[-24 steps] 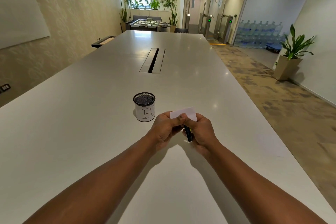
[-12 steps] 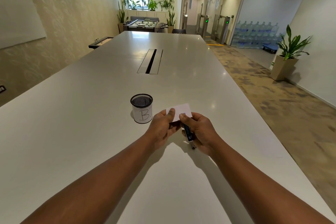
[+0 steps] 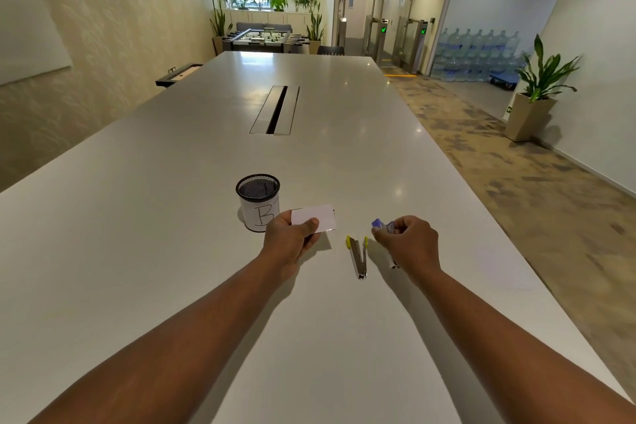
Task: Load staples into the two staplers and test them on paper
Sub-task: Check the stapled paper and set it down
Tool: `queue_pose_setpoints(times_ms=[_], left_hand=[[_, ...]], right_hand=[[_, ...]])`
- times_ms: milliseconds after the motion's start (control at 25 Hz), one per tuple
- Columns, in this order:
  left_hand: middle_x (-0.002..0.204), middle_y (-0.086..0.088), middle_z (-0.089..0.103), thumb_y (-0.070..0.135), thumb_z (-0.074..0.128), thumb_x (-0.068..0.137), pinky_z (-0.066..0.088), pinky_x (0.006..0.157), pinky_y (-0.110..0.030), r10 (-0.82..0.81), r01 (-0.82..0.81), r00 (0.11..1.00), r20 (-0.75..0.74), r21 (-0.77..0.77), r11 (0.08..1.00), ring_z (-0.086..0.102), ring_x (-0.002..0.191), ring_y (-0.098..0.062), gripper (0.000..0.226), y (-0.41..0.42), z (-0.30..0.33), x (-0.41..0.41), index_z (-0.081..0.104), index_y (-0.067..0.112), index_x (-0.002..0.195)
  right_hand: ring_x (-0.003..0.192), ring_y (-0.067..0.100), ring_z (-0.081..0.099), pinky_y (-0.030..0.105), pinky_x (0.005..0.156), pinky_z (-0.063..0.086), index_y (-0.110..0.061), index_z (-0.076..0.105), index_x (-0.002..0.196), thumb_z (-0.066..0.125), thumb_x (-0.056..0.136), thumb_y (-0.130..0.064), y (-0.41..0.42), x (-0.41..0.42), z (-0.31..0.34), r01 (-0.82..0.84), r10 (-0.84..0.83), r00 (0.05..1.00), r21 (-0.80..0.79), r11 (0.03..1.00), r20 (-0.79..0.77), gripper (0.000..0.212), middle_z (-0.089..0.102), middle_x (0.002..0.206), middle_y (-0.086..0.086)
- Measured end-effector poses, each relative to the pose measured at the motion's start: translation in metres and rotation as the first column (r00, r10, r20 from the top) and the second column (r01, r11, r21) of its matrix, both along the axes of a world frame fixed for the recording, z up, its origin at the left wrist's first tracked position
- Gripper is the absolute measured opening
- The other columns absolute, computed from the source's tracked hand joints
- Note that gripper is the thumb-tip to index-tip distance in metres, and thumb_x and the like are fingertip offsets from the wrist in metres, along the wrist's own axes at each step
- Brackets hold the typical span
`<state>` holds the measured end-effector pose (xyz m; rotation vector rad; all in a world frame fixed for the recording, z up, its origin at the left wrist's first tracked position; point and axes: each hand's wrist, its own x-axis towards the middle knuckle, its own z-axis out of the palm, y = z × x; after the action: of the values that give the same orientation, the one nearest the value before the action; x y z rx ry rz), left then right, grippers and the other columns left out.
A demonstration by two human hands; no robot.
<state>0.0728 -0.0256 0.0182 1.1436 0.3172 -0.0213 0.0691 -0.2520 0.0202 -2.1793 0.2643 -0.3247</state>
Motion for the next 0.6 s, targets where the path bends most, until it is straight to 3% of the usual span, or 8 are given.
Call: queue_pose_setpoints(times_ms=[120, 280, 400, 600], left_hand=[[0.101, -0.010, 0.074, -0.005, 0.072, 0.089, 0.060, 0.064, -0.023, 0.013, -0.013, 1.000, -0.004, 0.019, 1.000, 0.071, 0.092, -0.022, 0.020, 0.002, -0.009, 0.006, 0.067, 0.010, 0.102], [0.099, -0.009, 0.076, -0.003, 0.074, 0.088, 0.060, 0.066, -0.023, 0.023, -0.023, 0.999, -0.022, 0.026, 0.999, 0.073, 0.092, -0.021, 0.020, 0.005, -0.021, 0.012, 0.068, 0.013, 0.100], [0.102, -0.010, 0.077, -0.001, 0.074, 0.088, 0.059, 0.067, -0.025, 0.034, -0.033, 0.998, -0.049, 0.015, 0.999, 0.073, 0.094, -0.023, 0.022, 0.005, -0.032, 0.014, 0.069, 0.014, 0.102], [0.107, -0.012, 0.076, 0.000, 0.073, 0.089, 0.061, 0.073, -0.028, 0.025, -0.024, 0.997, -0.073, 0.004, 1.000, 0.073, 0.099, -0.027, 0.024, 0.004, -0.040, 0.015, 0.067, 0.011, 0.109]], right_hand=[[0.061, 0.022, 0.056, 0.030, 0.052, 0.032, -0.013, 0.056, 0.069, 0.077, 0.076, -0.046, -0.005, 0.006, -0.009, 0.025, -0.031, 0.999, -0.260, 0.965, -0.021, 0.040, 0.060, 0.063, 0.000], [0.056, 0.023, 0.051, 0.031, 0.050, 0.030, -0.016, 0.042, 0.065, 0.067, 0.083, -0.048, -0.006, 0.011, -0.020, 0.015, -0.041, 0.998, -0.404, 0.915, -0.054, 0.045, 0.051, 0.059, 0.000], [0.063, 0.029, 0.058, 0.032, 0.056, 0.036, -0.015, 0.044, 0.067, 0.066, 0.083, -0.048, -0.006, 0.012, -0.025, -0.013, -0.025, 0.996, -0.447, 0.895, -0.081, 0.043, 0.054, 0.062, 0.002], [0.061, 0.026, 0.055, 0.031, 0.057, 0.035, -0.017, 0.043, 0.067, 0.066, 0.082, -0.050, -0.007, 0.011, -0.031, -0.008, -0.033, 0.996, -0.432, 0.902, -0.086, 0.044, 0.051, 0.060, -0.002]])
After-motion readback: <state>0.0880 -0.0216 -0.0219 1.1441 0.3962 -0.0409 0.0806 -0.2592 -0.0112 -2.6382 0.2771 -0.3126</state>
